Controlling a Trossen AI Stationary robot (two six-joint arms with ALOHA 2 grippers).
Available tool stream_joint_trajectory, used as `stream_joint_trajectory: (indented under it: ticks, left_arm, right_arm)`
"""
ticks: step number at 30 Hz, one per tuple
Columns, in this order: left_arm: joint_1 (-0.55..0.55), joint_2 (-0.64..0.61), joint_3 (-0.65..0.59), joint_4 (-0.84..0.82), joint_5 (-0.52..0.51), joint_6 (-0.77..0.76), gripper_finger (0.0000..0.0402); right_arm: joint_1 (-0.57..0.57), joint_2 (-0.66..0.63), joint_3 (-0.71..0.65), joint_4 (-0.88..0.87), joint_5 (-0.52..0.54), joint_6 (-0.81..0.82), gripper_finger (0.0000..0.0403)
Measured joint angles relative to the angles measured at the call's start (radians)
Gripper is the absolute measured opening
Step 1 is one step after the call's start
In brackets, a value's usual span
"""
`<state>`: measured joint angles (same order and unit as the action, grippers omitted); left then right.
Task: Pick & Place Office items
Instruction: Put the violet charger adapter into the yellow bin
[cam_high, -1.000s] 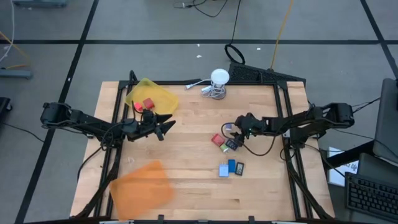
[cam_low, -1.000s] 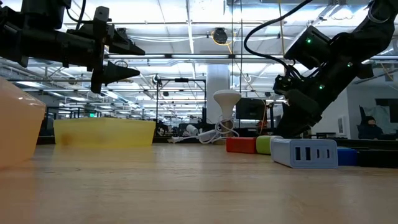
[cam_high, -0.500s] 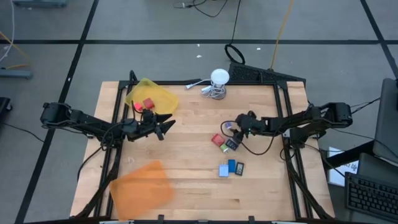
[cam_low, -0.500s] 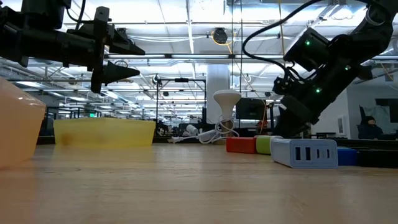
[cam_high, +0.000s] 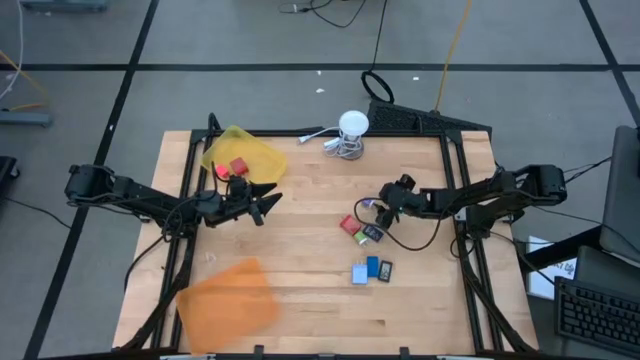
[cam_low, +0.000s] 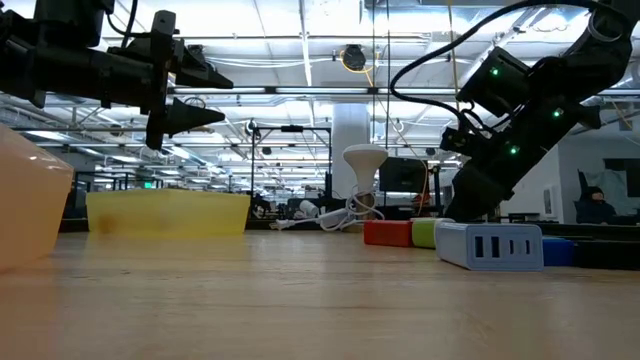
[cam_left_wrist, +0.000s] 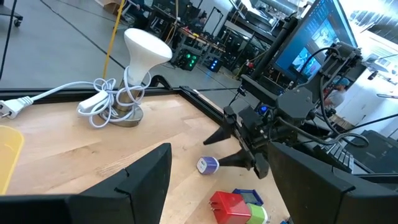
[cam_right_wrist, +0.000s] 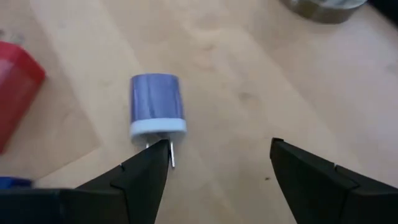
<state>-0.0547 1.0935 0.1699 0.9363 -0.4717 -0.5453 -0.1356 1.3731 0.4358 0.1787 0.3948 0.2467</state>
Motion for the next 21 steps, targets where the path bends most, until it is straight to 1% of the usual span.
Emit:
stream_joint_trajectory:
  ticks: [3,10,14,21]
  left_arm:
    - [0.000,0.000,0.000,0.000,0.000,0.000,0.0271]
    - [0.000,0.000,0.000,0.000,0.000,0.000,0.0271]
    - [0.000,0.000,0.000,-0.001,0.001,-0.001,0.0271]
    - [0.000,0.000,0.000,-0.007,0.001,-0.003,0.0271]
  right_arm:
    - [0.000,0.000,0.000,0.001,0.027,-0.009,0.0270]
    - [0.000,0.000,0.000,0.008,0.033,-0.062,0.0270]
    - [0.000,-0.001,0.000,0.017,0.132,-0.096,0.0270]
    - [0.000,-0.001,0.000,0.033,0.129,-0.102,0.0270]
